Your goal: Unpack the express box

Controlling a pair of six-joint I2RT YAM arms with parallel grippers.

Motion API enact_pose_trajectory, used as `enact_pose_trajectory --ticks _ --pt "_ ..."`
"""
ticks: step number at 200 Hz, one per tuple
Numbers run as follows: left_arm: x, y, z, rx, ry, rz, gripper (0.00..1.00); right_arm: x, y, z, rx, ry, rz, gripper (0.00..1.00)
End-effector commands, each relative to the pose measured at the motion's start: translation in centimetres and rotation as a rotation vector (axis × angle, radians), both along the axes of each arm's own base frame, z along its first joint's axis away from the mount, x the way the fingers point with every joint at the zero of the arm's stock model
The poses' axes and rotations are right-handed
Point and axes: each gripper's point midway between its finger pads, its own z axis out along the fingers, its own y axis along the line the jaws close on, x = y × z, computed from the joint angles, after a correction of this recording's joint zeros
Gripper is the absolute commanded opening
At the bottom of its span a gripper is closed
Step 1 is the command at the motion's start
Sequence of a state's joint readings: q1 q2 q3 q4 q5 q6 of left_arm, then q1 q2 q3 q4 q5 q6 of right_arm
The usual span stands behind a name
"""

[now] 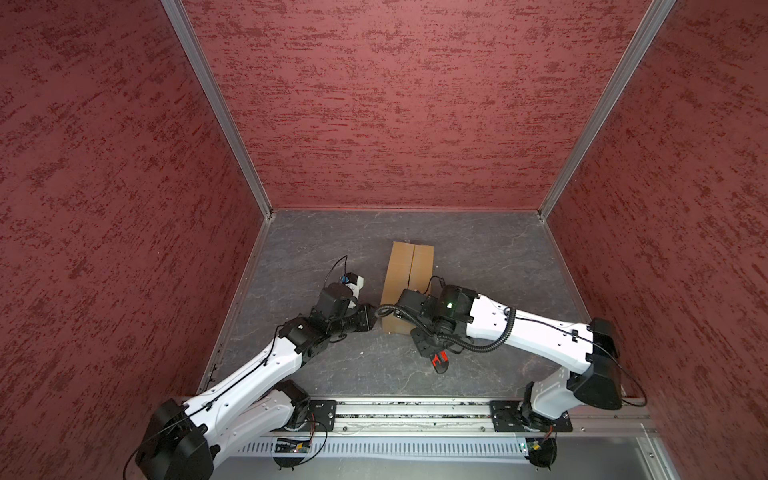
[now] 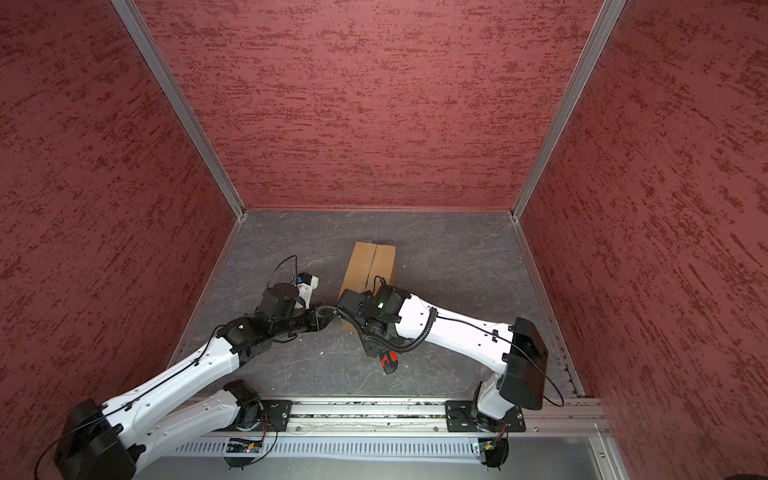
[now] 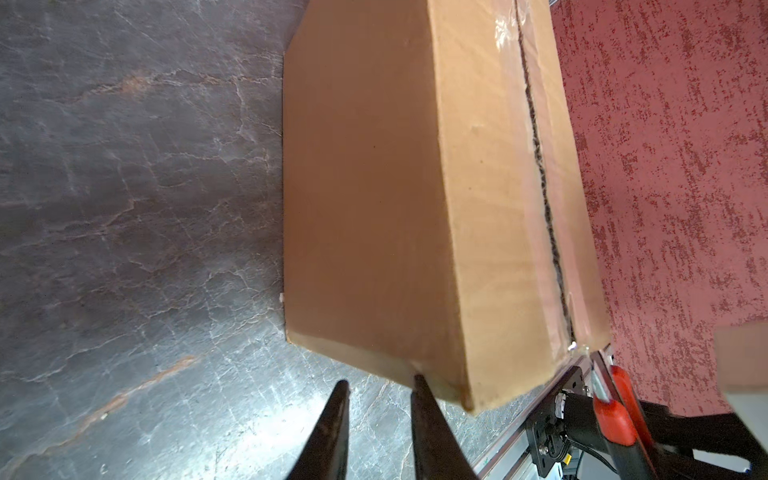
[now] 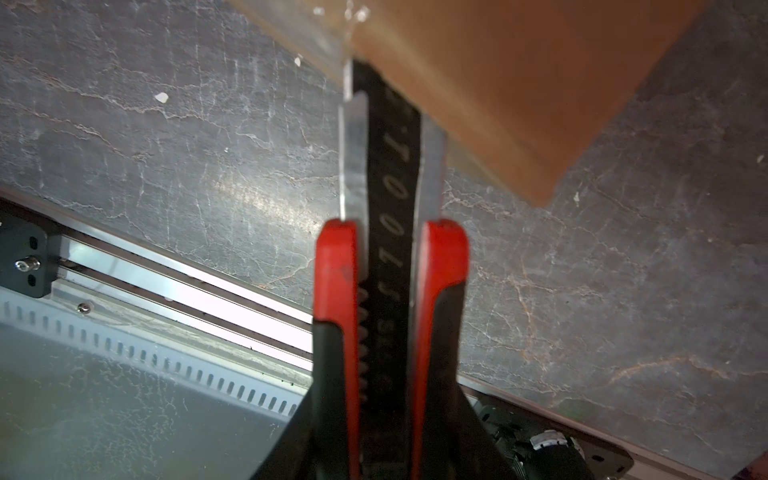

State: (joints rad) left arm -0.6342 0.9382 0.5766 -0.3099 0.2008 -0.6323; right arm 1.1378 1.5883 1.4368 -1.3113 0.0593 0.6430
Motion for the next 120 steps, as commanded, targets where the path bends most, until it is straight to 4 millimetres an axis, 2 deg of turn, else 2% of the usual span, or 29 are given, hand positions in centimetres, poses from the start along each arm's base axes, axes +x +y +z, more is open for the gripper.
enact_pose_trajectory --ticks 1,70,120 --pt "-0.3 -2.3 2.0 -0.085 -0.051 -0.059 0.27 0.9 2.9 1.5 0.098 -0.047 0.064 0.01" --pt "-1.0 -3.6 2.3 -0.096 -0.062 -0.083 0.26 1.0 3.2 1.6 0.105 -0.051 0.067 0.01" --pt "-1.0 -2.5 2.1 -0.048 -0.063 -0.065 0.26 1.3 2.2 1.2 0.075 -0.051 0.033 0.01"
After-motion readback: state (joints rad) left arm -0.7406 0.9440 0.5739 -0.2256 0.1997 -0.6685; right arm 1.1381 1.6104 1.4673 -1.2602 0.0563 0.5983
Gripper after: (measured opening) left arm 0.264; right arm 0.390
